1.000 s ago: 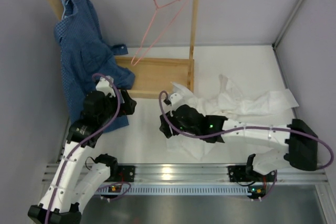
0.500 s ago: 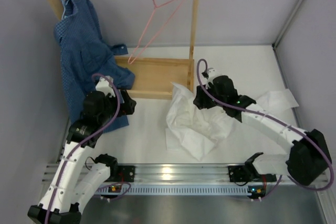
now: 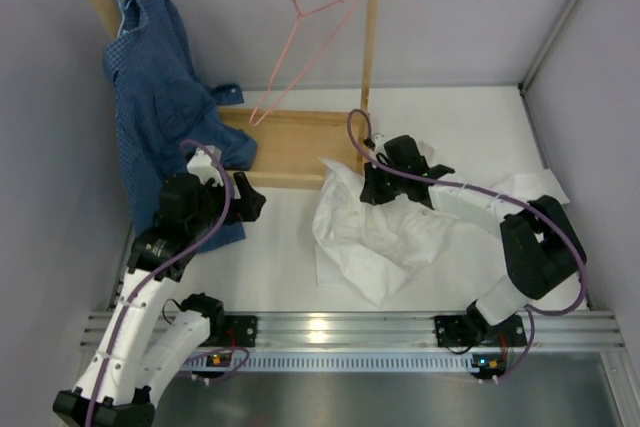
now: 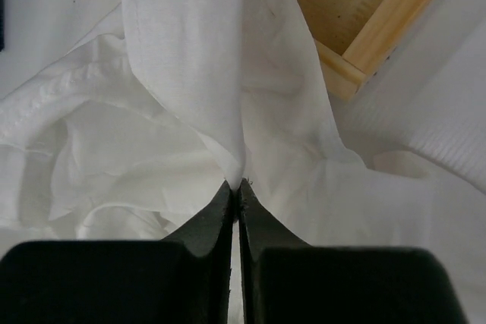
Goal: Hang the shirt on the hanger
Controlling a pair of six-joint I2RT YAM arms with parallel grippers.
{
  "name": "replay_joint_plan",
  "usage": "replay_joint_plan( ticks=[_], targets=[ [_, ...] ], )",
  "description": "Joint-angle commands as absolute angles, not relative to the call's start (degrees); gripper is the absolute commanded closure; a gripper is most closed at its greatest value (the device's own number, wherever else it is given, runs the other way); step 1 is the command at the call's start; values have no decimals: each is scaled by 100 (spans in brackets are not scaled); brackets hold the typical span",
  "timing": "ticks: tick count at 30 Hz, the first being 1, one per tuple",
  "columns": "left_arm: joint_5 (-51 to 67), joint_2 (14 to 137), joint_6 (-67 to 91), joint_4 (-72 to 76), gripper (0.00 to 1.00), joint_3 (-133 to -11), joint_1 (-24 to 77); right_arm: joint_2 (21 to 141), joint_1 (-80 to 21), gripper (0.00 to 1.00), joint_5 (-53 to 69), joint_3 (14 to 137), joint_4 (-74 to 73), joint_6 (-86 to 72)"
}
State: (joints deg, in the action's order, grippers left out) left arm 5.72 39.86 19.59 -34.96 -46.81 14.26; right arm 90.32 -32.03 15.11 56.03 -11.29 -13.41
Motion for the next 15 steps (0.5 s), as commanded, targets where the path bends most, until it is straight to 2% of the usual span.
replay_joint_plan(
  ticks=[1,5,8,10,11,12,13,14,15],
  targets=[
    [1300,3718,2037,-3366,2,-4965,1441,8605,-3252,100,1539,5740,-659,-1722],
    [2475,3726,2723,-2920,2,-5238,1476,7991,-3646,100,943,5599,-563,-2633],
    [2418,4121,3251,-2524,2,-5431,2159,7761,-4287,100,328,5817,-510,-3109],
    [1341,4480,3331,-2522,2,-5737,3001,7734,-4780,100,45,5984,-492,-3286],
    [770,4587,3305,-2522,2,-5844,4102,7734,-4938,100,-8,6064,-466,-3426],
    [121,4701,3270,-2549,2,-5940,4679,7726,-5192,100,-296,6186,-448,-3489],
    [-1382,4937,3217,-2610,2,-6028,5267,7708,-5316,100,-429,6222,-361,-3559],
    [-2059,5044,3269,-2706,2,-6177,6170,7691,-5430,100,-674,6240,-299,-3647],
    [-2657,5132,3365,-2820,2,-6214,6466,7664,-5614,100,-807,6266,-281,-3682]
  ],
)
